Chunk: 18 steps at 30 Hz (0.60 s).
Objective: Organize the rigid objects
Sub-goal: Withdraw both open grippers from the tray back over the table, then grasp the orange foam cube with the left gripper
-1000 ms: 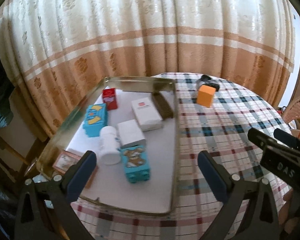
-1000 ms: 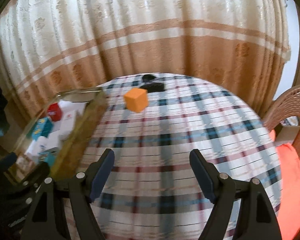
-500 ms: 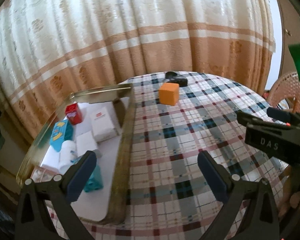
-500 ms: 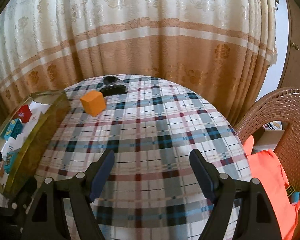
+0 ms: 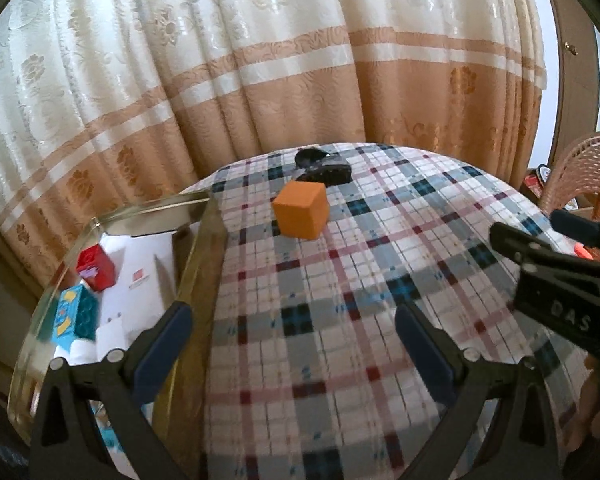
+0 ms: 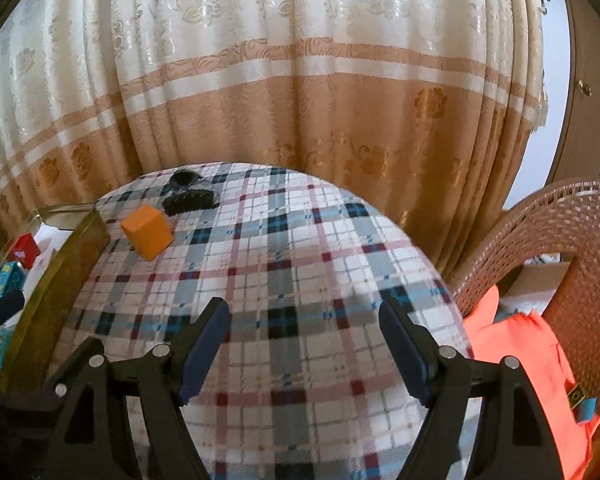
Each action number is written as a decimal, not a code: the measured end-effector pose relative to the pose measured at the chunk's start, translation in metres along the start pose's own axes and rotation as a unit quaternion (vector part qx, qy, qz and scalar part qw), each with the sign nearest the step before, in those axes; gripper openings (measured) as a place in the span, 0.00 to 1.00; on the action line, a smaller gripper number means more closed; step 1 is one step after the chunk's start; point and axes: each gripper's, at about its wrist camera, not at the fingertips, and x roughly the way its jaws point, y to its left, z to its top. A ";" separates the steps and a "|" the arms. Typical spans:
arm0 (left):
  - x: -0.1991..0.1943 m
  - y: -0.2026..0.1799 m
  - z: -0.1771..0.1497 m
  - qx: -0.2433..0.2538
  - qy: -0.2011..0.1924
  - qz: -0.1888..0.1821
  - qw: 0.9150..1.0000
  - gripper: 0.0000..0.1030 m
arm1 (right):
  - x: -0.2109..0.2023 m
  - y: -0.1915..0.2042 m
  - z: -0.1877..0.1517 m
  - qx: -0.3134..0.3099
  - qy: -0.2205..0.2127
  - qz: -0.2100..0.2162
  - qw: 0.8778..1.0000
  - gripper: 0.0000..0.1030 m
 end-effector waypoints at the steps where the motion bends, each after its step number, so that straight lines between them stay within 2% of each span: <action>1: 0.004 0.000 0.003 -0.001 0.003 -0.001 1.000 0.99 | 0.003 -0.001 0.002 -0.003 0.002 -0.001 1.000 0.77; 3: 0.014 -0.002 0.009 -0.001 0.006 0.000 1.000 0.99 | 0.010 -0.004 0.006 0.003 0.013 0.009 1.000 0.77; 8: 0.033 -0.009 0.024 0.008 0.002 0.005 1.000 0.99 | 0.017 -0.007 0.012 0.009 0.006 0.012 1.000 0.77; 18: 0.077 -0.007 0.061 -0.023 0.013 0.011 1.000 0.99 | 0.028 -0.014 0.015 0.030 0.029 0.032 0.999 0.77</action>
